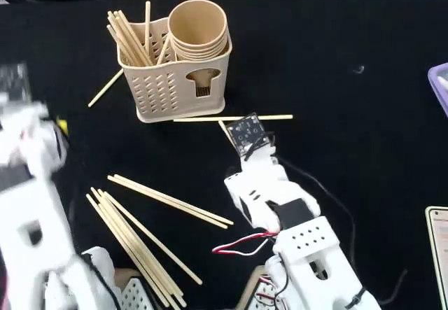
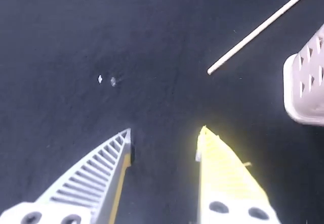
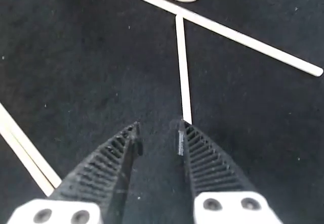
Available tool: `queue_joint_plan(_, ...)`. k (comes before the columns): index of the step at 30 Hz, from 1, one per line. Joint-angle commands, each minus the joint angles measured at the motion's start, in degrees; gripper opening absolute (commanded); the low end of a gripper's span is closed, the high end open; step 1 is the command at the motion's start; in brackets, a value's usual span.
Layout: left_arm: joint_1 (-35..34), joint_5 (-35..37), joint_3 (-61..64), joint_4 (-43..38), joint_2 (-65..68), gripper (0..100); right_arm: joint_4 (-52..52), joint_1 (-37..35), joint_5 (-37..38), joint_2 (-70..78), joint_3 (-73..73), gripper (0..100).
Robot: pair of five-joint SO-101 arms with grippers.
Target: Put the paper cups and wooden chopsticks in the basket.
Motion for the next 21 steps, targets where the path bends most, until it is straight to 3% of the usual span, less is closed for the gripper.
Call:
queue_joint_plan(1, 0.9, 0.1, -18.2, 0.3, 20.5, 21, -1.5, 0.8, -0.5, -1.2, -0.2, 11.6)
queue_joint_plan(6, 1.4, 12.3, -35.8, 4.7, 41.4, 22, -1.6, 0.8, -0.5, -1.2, -0.2, 11.6)
queue_joint_plan(12, 7.7, 12.7, -59.9, 16.7, 59.3, 21, -1.6, 0.8, -0.5, -1.2, -0.2, 11.6)
queue_joint_plan(21, 8.5, 9.4, -86.8, 21.9, 78.6, 22, -1.6, 0.8, -0.5, -1.2, -0.2, 11.6)
